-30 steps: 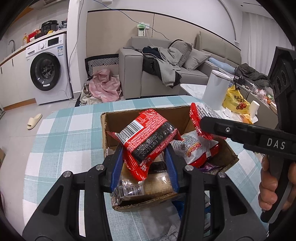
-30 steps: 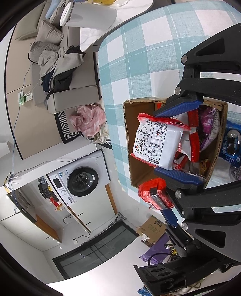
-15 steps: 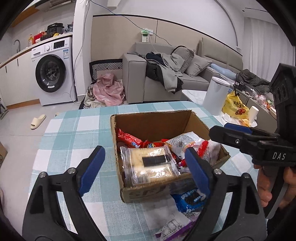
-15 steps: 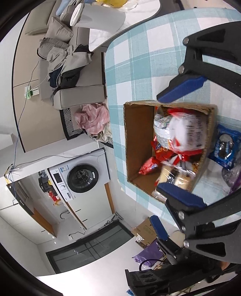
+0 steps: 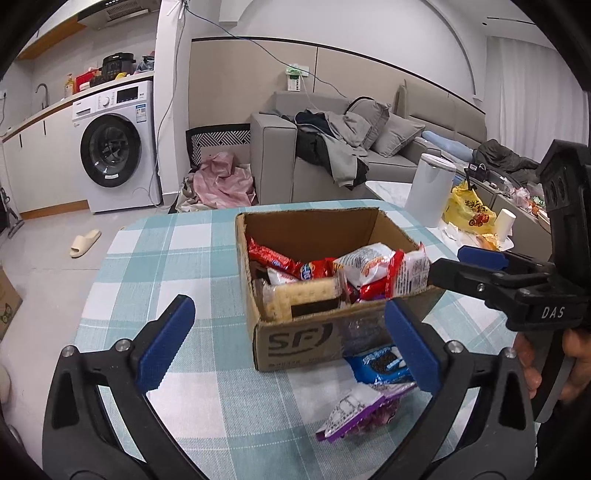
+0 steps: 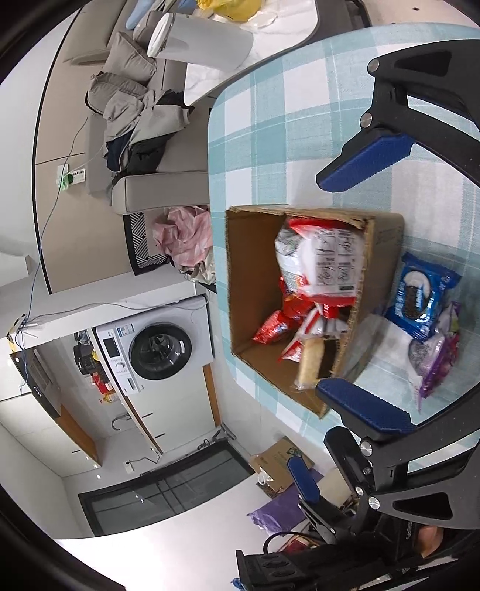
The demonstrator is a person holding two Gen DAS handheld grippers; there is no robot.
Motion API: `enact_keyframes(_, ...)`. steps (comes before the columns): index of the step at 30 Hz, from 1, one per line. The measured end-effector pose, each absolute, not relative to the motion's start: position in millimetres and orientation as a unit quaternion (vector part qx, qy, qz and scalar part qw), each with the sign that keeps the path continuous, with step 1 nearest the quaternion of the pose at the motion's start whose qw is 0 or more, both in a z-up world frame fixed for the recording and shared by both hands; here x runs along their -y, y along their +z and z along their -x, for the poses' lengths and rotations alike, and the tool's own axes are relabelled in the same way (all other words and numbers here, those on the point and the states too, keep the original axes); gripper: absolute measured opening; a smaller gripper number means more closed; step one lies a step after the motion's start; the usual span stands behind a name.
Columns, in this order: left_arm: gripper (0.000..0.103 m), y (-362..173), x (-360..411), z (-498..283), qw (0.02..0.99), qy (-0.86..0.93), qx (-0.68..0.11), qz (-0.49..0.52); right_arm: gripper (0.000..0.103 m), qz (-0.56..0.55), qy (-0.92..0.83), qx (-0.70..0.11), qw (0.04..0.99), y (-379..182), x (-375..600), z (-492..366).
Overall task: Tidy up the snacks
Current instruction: 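Withdraw both tools from the box toward the purple bag and Oreo pack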
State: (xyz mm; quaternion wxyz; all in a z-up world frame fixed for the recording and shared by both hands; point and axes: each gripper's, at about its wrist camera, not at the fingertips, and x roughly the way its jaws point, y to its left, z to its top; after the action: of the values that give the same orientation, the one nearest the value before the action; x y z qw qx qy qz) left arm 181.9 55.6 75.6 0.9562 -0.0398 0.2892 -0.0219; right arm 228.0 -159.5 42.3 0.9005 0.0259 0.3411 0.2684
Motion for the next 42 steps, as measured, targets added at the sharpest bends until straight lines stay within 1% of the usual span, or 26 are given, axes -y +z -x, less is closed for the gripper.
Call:
enact_keyframes(7, 0.102, 62.2, -52.2, -161.1, 0.953, -0.020, -0.298, 0.041, 0.102, -0.020, 0.269, -0.345, 0.899, 30.9, 162.8, -211.9)
enact_keyframes(19, 0.102, 36.8, -38.7, -150.5, 0.945, -0.030, -0.324, 0.032, 0.102, -0.018, 0.257, -0.371, 0.892, 4.9, 172.9, -188.8)
enact_keyframes(42, 0.102, -8.7, -9.0, -157.4, 0.915, -0.063, -0.397, 0.020, 0.103, 0.025, 0.229, -0.445, 0.866, -42.5, 169.2, -208.0)
